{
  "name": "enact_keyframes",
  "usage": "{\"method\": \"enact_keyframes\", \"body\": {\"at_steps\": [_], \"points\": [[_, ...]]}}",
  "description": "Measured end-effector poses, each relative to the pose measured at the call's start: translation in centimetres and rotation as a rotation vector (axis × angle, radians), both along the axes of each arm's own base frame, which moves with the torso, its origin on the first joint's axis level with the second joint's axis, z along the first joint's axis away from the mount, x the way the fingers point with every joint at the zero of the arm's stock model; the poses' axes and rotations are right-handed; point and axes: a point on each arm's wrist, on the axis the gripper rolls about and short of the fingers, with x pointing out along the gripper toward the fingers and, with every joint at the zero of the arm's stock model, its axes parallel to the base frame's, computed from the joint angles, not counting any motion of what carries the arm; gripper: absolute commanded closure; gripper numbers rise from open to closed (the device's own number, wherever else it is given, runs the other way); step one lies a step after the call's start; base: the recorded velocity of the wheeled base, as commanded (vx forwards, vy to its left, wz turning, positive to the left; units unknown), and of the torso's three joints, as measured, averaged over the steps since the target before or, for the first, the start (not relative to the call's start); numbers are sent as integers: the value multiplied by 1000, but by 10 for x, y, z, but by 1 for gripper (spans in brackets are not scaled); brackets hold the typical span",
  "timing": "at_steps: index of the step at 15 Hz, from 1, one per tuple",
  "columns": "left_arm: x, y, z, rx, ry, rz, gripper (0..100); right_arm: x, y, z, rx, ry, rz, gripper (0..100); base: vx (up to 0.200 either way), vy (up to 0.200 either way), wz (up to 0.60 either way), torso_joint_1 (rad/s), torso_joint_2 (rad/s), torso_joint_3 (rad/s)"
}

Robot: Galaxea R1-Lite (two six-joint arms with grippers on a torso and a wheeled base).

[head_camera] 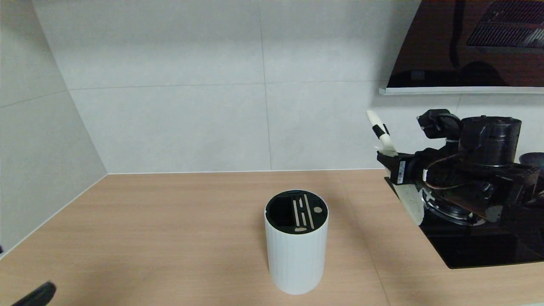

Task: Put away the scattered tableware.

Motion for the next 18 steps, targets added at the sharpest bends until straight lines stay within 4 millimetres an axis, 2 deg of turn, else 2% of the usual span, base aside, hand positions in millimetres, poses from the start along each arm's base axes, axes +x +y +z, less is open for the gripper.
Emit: {"method": "enact_keyframes", "body": {"at_steps": [2, 4, 6, 9, 12, 18], "points": [[41, -2, 20, 11, 62, -35, 0, -13, 19, 13, 18, -39, 72, 100, 0, 0, 0, 0, 0, 0], [81, -14, 33, -53, 93, -114, 0, -26, 44, 26, 40, -75, 163, 100, 0, 0, 0, 0, 0, 0], [114, -42, 38, -193, 132, -205, 0, -43, 68, 32, 53, -94, 229, 100, 0, 0, 0, 0, 0, 0], [152, -88, 32, -404, 210, -290, 0, -74, 99, 28, 44, -84, 298, 100, 0, 0, 0, 0, 0, 0], [170, -119, 22, -554, 268, -345, 0, -101, 121, 25, 41, -75, 369, 100, 0, 0, 0, 0, 0, 0], [171, -141, 7, -564, 265, -425, 0, -125, 149, 10, 47, -26, 465, 100, 0, 0, 0, 0, 0, 0]]}}
